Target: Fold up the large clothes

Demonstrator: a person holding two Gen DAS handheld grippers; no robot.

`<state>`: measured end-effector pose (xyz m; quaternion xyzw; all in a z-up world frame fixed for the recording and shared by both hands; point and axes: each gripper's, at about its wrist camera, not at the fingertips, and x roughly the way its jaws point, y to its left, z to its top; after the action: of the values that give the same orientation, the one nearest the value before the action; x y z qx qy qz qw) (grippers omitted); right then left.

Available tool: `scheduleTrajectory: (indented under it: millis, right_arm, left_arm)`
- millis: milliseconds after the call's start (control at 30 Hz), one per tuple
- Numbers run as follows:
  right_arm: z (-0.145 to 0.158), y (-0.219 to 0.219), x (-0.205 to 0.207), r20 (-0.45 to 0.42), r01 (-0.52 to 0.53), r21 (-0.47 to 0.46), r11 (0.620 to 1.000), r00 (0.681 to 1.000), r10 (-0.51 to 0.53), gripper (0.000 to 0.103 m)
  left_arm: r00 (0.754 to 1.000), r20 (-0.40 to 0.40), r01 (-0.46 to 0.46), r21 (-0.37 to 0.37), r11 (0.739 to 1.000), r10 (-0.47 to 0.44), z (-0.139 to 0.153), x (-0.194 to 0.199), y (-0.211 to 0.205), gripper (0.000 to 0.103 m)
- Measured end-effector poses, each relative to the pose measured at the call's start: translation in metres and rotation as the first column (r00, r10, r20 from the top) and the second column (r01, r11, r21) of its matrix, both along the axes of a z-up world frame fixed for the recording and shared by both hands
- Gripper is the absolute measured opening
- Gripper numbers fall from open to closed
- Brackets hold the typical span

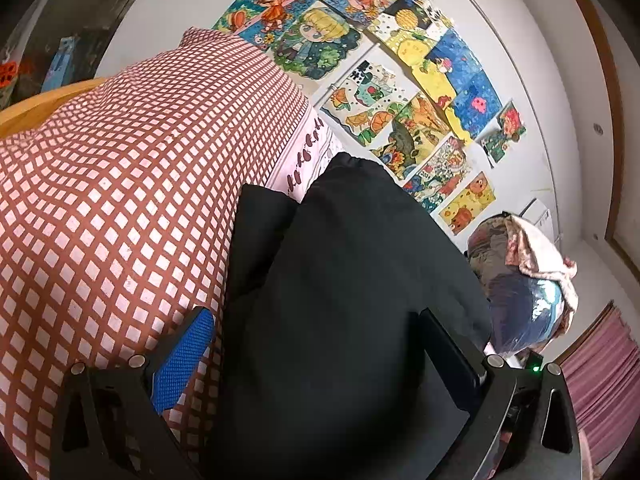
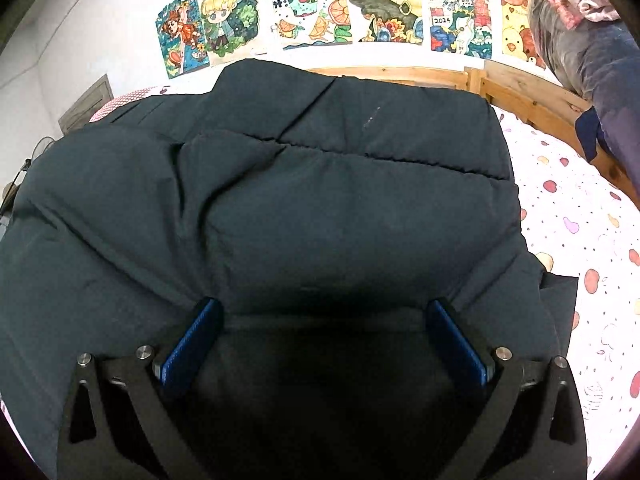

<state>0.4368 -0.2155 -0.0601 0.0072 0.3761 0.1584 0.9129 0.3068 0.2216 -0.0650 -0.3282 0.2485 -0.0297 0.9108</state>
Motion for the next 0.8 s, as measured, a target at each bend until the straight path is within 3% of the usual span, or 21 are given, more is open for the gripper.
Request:
scheduleTrajectory:
  millis: [367,600,800]
  right_arm:
    - [-0.004,-0.016,-0.023,0.096,0.086,0.028,0.996,0.991,-0.088,0.101]
    - [0.015,-0.055,-0.053,0.145,0.134,0.117,0.984,0.978,-0.151,0.101]
    - [0.021,-0.092,-0.051,0.085,0.096,0.076,0.992,0.991,-0.102,0.101]
  left_arm:
    - [0.999,-0.030,0.022,0.025,0.999,-0.021,0.002,0.001,-0.005,0.103]
    - [0.991,-0.096,0.097,0.023,0.995,-0.094,0.009,0.003,-0.001,0.103]
    - [0.972,-0.121,0.219,0.166,0.962,-0.200,0.026,0.006,-0.001,0.103]
